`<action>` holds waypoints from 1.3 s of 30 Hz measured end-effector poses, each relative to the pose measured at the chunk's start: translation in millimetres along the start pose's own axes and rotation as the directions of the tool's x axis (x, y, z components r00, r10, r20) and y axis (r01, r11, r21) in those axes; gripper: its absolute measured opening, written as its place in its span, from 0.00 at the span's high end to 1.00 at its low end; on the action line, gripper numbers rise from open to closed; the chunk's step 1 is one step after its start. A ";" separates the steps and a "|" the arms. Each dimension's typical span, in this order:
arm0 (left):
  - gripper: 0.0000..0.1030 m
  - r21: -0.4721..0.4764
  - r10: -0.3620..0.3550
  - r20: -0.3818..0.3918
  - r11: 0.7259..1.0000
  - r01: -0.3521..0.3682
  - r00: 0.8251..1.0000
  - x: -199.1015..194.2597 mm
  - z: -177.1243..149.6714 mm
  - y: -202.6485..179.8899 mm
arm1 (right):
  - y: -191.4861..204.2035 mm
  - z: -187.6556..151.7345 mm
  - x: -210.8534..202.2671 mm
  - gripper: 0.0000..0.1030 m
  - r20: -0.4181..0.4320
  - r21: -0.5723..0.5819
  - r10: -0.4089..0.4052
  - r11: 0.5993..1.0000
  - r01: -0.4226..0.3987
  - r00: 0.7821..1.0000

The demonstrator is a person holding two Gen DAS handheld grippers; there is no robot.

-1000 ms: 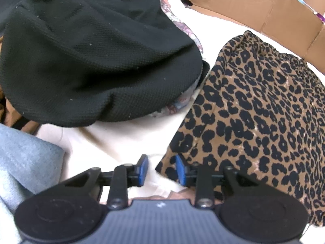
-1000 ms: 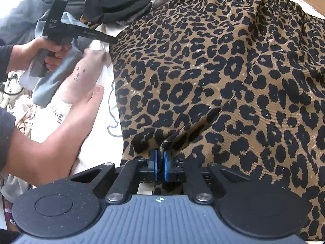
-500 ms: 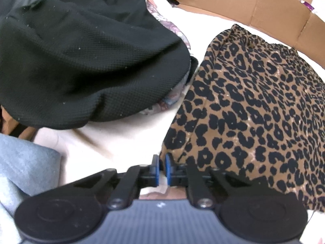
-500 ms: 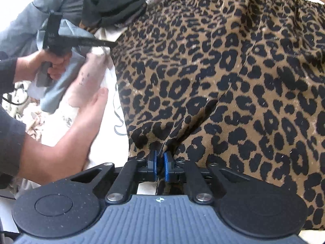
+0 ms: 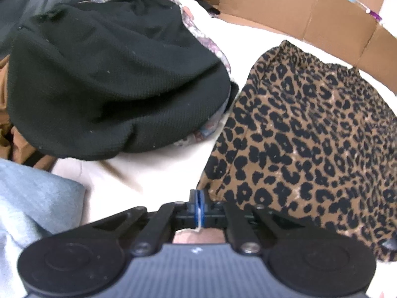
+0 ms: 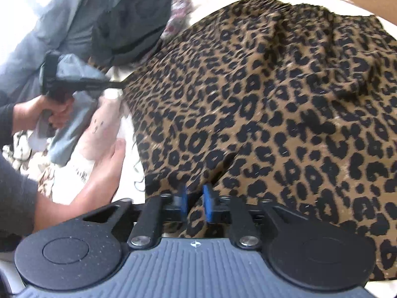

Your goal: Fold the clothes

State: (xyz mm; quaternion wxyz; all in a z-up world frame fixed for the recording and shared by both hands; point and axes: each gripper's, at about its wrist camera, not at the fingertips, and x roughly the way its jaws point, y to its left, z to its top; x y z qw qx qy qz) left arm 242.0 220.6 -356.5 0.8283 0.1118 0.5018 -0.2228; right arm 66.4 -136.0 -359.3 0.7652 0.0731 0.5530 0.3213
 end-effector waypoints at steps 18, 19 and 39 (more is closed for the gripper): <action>0.99 0.009 -0.116 0.014 0.993 0.116 0.993 -41.7 44.4 -55.7 | -3.0 18.6 -11.0 0.55 0.105 -0.003 -0.078 0.997 0.079 0.991; 0.99 0.009 -0.126 0.013 0.992 0.125 0.992 -42.2 46.8 -59.3 | -2.3 20.1 -11.1 0.55 0.109 -0.004 -0.073 0.997 0.074 0.991; 0.99 0.018 -0.411 -0.034 0.911 0.412 0.911 -31.5 86.2 -144.5 | 25.2 54.3 -0.4 0.55 0.191 -0.082 0.012 0.997 0.004 0.981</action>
